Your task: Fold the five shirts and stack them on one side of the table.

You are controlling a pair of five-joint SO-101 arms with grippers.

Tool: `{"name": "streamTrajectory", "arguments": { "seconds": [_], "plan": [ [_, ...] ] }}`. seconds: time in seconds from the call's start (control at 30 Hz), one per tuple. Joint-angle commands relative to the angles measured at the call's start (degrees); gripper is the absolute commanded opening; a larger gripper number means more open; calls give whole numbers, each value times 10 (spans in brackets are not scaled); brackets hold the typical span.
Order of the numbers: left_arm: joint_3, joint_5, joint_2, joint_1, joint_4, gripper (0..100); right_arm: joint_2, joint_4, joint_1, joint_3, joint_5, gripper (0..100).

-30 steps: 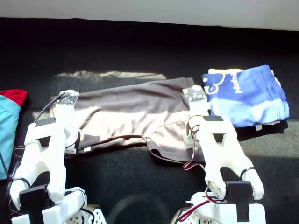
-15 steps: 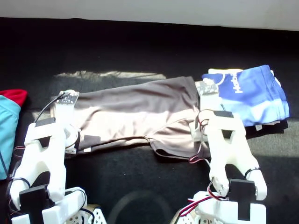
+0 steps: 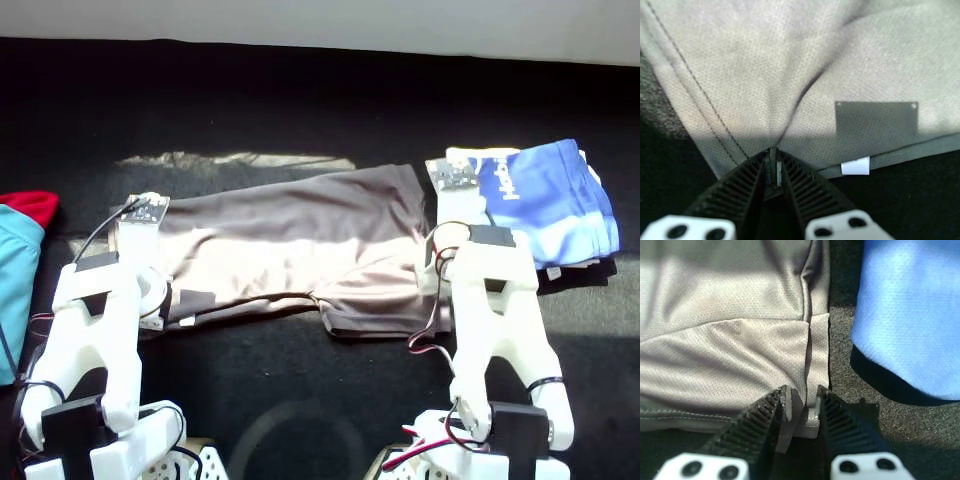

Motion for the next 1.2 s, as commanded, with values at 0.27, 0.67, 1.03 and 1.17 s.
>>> {"name": "streamTrajectory", "arguments": {
  "seconds": [0.27,0.67,1.03,1.17],
  "plan": [
    [3,-1,3,2,-8,9,16,-22,8,-7,-2,134],
    [3,-1,3,2,-8,9,50,-62,-50,-13,-4,113],
    [3,-1,3,1,-8,9,110,-63,-29,-57,-3,93],
    [3,-1,3,1,-8,9,110,-63,-29,-74,-3,7]
  ]
}}
